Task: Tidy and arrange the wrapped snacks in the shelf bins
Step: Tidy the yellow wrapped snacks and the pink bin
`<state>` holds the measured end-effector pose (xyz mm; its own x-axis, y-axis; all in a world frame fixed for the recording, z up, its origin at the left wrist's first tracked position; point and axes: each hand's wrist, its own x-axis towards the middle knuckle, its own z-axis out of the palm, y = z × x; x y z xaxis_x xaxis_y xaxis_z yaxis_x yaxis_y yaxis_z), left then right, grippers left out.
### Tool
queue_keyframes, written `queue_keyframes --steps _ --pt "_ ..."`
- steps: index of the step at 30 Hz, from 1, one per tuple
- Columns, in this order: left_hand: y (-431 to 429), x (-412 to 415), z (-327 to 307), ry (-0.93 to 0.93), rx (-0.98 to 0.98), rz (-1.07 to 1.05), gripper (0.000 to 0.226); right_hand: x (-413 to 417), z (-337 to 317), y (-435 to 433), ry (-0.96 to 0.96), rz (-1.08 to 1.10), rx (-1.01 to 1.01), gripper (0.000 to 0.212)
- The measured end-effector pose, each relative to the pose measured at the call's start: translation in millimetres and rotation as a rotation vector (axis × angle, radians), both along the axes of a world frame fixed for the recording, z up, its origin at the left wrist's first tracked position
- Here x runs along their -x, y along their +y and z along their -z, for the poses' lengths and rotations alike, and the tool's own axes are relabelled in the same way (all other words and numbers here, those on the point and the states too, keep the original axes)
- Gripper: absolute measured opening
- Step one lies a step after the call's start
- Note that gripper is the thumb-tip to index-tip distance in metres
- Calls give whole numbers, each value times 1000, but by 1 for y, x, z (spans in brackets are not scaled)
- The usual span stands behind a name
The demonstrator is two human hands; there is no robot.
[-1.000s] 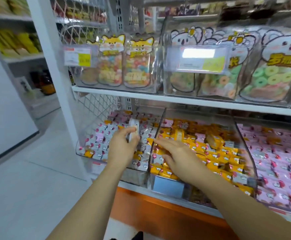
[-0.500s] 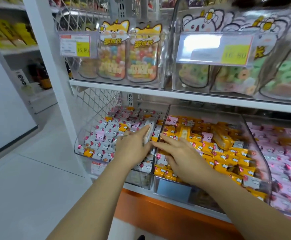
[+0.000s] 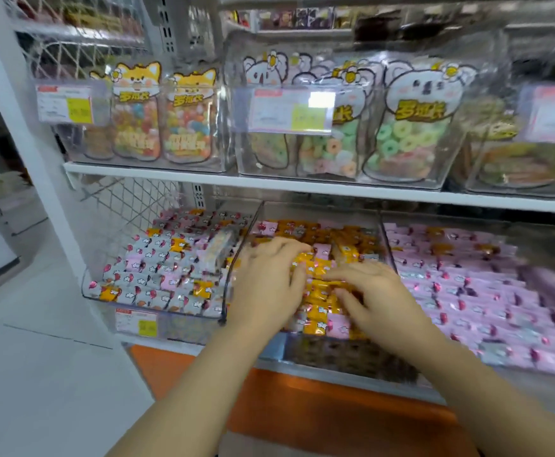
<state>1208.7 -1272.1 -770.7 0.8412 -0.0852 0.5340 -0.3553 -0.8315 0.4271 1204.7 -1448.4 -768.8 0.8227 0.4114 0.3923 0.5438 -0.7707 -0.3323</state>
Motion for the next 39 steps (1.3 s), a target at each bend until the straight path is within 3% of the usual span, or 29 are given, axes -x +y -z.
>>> queue_keyframes --steps 11,16,22,27,35,39 --pt "-116 0 7 188 -172 222 31 13 10 -125 17 302 -51 20" --pt "-129 -5 13 242 -243 209 31 -3 13 -135 98 305 44 23" --pt "-130 -9 14 330 -481 236 38 -26 -1 -117 261 333 335 16" --pt "-129 -11 13 335 -519 251 38 -26 -7 -111 218 331 446 16" --pt "-129 -11 22 312 -495 244 41 -16 7 -115 46 391 262 18" --pt "-129 -12 21 301 -518 242 41 -13 4 -118 48 383 6 8"
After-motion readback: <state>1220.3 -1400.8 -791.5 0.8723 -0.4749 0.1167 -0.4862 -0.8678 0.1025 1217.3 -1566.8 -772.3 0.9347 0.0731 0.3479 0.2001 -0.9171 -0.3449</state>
